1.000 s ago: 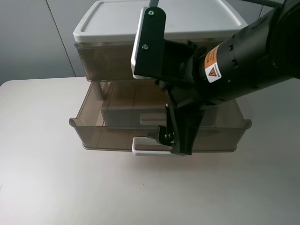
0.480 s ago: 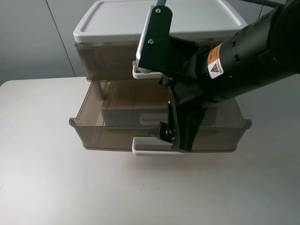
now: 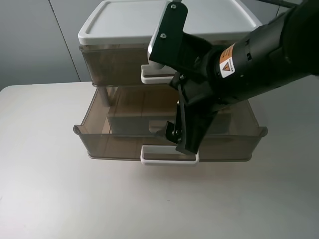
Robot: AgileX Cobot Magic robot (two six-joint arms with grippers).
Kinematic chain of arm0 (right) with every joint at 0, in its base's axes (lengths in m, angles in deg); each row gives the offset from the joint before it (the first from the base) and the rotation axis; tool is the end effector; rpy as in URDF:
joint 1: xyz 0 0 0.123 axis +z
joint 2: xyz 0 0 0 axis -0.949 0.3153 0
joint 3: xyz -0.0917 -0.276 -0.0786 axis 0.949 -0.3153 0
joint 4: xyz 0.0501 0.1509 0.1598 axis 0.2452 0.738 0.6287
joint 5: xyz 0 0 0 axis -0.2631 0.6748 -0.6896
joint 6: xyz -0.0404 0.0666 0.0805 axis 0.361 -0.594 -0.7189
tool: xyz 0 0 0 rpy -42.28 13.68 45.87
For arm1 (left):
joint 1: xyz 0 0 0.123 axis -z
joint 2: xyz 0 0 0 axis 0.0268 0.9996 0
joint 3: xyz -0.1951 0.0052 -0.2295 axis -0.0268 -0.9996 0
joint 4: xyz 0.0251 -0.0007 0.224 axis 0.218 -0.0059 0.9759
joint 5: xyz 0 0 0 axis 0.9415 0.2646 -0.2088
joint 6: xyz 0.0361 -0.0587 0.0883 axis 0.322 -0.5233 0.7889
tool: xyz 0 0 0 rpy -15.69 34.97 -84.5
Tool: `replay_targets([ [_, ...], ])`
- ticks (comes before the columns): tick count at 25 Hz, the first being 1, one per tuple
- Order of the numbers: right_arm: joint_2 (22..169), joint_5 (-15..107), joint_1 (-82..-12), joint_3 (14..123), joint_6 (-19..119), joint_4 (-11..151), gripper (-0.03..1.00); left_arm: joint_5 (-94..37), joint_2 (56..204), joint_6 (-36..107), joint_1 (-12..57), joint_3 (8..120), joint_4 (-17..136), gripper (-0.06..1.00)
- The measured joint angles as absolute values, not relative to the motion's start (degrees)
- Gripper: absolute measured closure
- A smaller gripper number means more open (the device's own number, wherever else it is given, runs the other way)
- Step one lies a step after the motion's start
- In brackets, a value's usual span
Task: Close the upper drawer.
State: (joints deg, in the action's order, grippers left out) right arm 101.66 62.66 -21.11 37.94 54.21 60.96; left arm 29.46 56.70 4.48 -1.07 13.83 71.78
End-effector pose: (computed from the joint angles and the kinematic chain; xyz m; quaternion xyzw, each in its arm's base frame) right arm 0.1703 0.2048 0.2652 -0.5974 0.7281 0.0591 0.3309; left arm -0.0289 -0.0022 0.2555 0.0280 0.8541 0.0004 0.5193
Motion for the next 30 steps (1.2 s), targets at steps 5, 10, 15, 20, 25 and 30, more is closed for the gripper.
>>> replay_targets([
  [5, 103.1, 62.4, -21.3, 39.6, 55.8, 61.8, 0.27, 29.5, 56.7, 4.5, -1.1, 13.8, 71.8, 0.2],
  [10, 103.6, 61.7, -23.0, 40.2, 56.2, 62.2, 0.27, 29.5, 56.7, 4.5, -1.1, 13.8, 71.8, 0.2],
  [15, 104.4, 61.2, -23.3, 40.2, 56.4, 62.2, 0.27, 29.5, 56.7, 4.5, -1.1, 13.8, 71.8, 0.2],
  [20, 104.5, 60.9, -23.3, 40.2, 56.6, 62.2, 0.27, 29.5, 56.7, 4.5, -1.1, 13.8, 71.8, 0.2],
  [25, 99.5, 64.1, -23.3, 40.4, 54.8, 62.5, 0.27, 29.5, 56.7, 4.5, -1.1, 13.8, 71.8, 0.2],
  [30, 90.3, 71.6, -23.3, 40.4, 48.8, 63.3, 0.27, 29.5, 56.7, 4.5, -1.1, 13.8, 71.8, 0.2],
])
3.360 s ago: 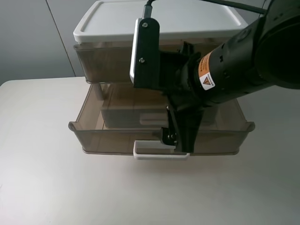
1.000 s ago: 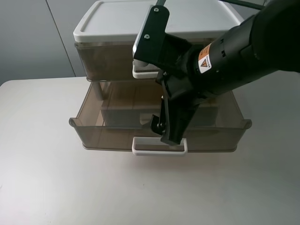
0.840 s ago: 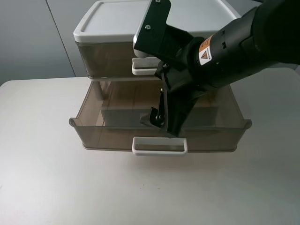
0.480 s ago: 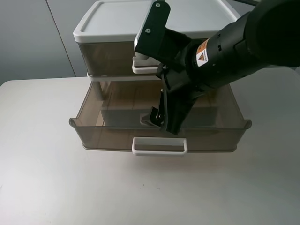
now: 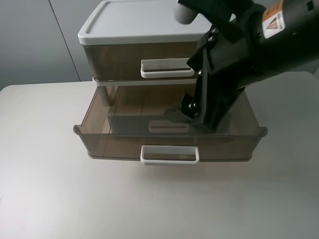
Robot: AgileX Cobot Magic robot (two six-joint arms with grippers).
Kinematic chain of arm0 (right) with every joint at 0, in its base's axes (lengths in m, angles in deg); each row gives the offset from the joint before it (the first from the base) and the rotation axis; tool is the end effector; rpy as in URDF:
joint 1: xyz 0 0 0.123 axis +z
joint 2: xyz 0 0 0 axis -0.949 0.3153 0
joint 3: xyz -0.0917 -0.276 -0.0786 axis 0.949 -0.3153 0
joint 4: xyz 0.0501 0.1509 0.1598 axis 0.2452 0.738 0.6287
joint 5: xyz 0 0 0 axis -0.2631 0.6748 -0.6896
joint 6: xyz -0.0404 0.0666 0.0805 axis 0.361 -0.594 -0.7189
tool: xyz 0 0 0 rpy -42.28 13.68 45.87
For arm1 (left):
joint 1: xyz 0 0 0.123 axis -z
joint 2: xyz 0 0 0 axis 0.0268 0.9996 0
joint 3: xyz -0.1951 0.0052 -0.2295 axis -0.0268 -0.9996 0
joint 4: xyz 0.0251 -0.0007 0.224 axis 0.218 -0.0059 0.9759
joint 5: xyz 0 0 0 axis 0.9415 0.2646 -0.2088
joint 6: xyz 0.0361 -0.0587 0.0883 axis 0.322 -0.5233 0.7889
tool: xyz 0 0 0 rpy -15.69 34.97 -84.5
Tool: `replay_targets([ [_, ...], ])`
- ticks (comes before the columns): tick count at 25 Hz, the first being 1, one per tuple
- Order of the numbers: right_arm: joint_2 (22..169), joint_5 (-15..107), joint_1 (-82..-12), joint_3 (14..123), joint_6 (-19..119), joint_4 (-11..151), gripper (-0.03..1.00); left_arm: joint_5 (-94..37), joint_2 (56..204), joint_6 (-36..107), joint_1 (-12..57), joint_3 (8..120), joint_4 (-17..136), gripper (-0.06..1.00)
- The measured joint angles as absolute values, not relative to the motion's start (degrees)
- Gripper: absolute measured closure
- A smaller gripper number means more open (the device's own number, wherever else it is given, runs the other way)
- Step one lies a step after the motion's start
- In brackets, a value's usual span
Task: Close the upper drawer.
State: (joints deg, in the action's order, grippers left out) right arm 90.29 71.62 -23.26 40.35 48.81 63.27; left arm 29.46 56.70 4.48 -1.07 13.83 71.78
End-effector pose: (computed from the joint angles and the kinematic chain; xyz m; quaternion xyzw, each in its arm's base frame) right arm 0.1490 0.1691 0.3149 -0.5289 0.7612 0.0924 0.3638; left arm -0.0289 -0.0022 0.2555 0.0280 0.8541 0.0004 0.5193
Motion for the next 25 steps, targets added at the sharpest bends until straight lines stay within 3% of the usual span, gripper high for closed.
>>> replay_targets([
  [8, 72.8, 83.7, -23.3, 39.4, 44.4, 67.2, 0.27, 29.5, 56.7, 4.5, -1.1, 13.8, 71.8, 0.2],
  [25, 34.7, 98.4, -23.3, 20.9, 29.9, 67.7, 0.27, 29.5, 56.7, 4.5, -1.1, 13.8, 71.8, 0.2],
])
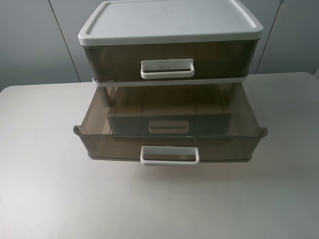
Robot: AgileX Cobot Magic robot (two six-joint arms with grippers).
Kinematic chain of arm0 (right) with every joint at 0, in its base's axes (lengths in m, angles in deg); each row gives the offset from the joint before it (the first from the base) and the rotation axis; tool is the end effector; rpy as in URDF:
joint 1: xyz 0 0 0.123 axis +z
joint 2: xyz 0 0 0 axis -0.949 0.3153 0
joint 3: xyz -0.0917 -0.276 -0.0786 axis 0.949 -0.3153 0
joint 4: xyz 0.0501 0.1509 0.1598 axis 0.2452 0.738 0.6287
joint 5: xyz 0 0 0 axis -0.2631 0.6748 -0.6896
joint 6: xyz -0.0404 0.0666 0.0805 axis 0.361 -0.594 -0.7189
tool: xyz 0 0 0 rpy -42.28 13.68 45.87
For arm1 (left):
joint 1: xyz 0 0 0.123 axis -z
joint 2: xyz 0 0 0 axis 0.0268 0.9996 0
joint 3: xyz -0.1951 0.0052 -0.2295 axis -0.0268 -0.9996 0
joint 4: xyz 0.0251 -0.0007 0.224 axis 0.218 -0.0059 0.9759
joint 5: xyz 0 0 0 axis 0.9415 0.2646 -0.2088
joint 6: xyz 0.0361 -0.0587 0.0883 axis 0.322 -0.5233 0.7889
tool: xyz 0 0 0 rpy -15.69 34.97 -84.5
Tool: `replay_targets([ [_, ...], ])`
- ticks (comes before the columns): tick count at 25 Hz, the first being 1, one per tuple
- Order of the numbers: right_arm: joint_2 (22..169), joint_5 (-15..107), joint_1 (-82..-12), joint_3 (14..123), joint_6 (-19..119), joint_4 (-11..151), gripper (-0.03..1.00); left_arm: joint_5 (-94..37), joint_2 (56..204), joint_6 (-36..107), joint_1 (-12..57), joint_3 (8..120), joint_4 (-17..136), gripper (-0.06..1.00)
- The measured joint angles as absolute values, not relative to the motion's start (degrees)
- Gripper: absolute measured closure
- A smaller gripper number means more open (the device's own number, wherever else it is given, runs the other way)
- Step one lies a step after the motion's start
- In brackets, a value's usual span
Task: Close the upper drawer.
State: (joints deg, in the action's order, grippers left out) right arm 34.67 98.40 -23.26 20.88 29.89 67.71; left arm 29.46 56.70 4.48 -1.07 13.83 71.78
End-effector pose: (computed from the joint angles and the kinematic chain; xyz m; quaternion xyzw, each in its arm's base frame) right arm -0.0079 0.0049 0.2747 -0.3840 0.8053 0.2163 0.3965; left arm -0.0289 -0.0022 0.2555 0.0280 0.8541 0.0004 0.5193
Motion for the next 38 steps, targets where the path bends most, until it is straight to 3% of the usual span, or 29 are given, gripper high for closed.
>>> replay_targets([
  [8, 23.1, 99.1, -23.3, 17.6, 29.3, 67.7, 0.27, 29.5, 56.7, 4.5, -1.1, 13.8, 71.8, 0.2],
  [19, 22.5, 99.1, -25.7, 17.6, 28.4, 67.5, 0.27, 29.5, 56.7, 4.5, -1.1, 13.8, 71.8, 0.2],
  [24, 22.5, 99.1, -38.3, 17.6, 28.3, 67.3, 0.27, 29.5, 56.7, 4.5, -1.1, 13.8, 71.8, 0.2],
  [33, 22.5, 99.1, -70.3, 17.6, 28.3, 67.1, 0.27, 29.5, 56.7, 4.5, -1.1, 13.8, 71.8, 0.2],
  [38, 22.5, 99.1, -74.9, 17.6, 28.3, 66.7, 0.27, 29.5, 56.7, 4.5, -1.1, 13.8, 71.8, 0.2],
])
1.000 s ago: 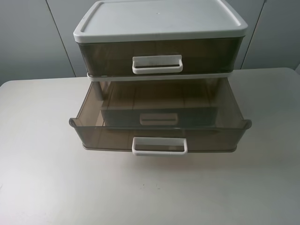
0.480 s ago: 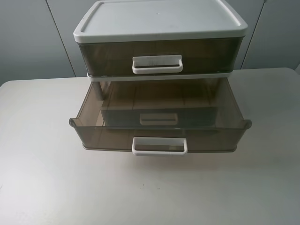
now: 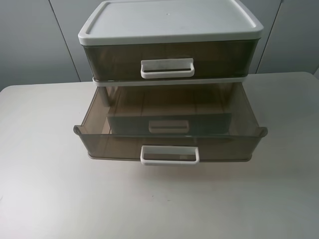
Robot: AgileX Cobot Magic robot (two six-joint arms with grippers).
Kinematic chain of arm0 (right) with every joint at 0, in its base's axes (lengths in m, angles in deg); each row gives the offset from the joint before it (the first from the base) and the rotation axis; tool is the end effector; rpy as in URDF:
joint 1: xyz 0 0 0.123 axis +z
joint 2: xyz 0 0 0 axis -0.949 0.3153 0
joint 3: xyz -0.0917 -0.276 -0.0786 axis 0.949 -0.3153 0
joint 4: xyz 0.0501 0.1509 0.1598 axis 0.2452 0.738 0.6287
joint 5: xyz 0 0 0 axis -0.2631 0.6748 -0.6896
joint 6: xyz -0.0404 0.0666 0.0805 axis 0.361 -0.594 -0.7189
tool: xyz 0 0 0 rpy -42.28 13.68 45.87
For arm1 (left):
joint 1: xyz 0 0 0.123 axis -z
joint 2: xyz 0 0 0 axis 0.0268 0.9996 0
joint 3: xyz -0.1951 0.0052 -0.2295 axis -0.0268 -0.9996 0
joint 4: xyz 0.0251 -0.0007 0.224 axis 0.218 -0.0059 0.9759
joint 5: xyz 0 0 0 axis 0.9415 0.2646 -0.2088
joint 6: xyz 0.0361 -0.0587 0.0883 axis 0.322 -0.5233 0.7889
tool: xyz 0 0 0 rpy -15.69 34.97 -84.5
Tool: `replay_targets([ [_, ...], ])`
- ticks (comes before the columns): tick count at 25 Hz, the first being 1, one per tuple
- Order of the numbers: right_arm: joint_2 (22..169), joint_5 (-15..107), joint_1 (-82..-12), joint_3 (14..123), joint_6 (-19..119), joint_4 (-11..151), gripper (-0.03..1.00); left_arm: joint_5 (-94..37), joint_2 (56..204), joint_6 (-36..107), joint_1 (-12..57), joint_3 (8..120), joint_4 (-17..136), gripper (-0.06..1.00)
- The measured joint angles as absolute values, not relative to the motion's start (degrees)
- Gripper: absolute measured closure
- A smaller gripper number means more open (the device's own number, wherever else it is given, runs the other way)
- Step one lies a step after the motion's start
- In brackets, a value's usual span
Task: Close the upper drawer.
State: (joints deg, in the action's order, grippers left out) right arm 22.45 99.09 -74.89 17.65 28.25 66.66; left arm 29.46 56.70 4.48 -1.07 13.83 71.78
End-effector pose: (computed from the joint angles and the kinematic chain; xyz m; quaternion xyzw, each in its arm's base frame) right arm -0.0280 0.0090 0.2545 0.0138 0.8576 0.0169 0.5139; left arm -0.0289 -0.0022 0.2555 0.0280 0.8541 0.0004 0.5193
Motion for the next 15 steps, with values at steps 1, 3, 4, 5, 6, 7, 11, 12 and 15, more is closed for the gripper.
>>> replay_targets([
  [1, 22.5, 99.1, -74.9, 17.6, 28.3, 66.6, 0.27, 29.5, 56.7, 4.5, -1.1, 13.8, 71.8, 0.2],
  [3, 22.5, 99.1, -74.6, 17.6, 28.3, 66.6, 0.27, 29.5, 56.7, 4.5, -1.1, 13.8, 71.8, 0.2],
  [4, 22.5, 99.1, -74.6, 17.6, 28.3, 66.6, 0.27, 29.5, 56.7, 4.5, -1.1, 13.8, 71.8, 0.2],
  [5, 22.5, 99.1, -74.6, 17.6, 28.3, 66.6, 0.27, 29.5, 56.7, 4.5, -1.1, 13.8, 71.8, 0.2],
  [6, 22.5, 99.1, -74.6, 17.6, 28.3, 66.6, 0.27, 29.5, 56.7, 4.5, -1.1, 13.8, 71.8, 0.2],
  [7, 22.5, 99.1, -74.6, 17.6, 28.3, 66.6, 0.27, 29.5, 56.7, 4.5, -1.1, 13.8, 71.8, 0.2],
  [11, 22.5, 99.1, -74.6, 17.6, 28.3, 66.6, 0.27, 29.5, 56.7, 4.5, -1.1, 13.8, 71.8, 0.2],
  [12, 22.5, 99.1, -74.6, 17.6, 28.3, 66.6, 0.27, 29.5, 56.7, 4.5, -1.1, 13.8, 71.8, 0.2],
  [15, 22.5, 99.1, -74.6, 17.6, 28.3, 66.6, 0.27, 29.5, 56.7, 4.5, -1.1, 13.8, 71.8, 0.2],
])
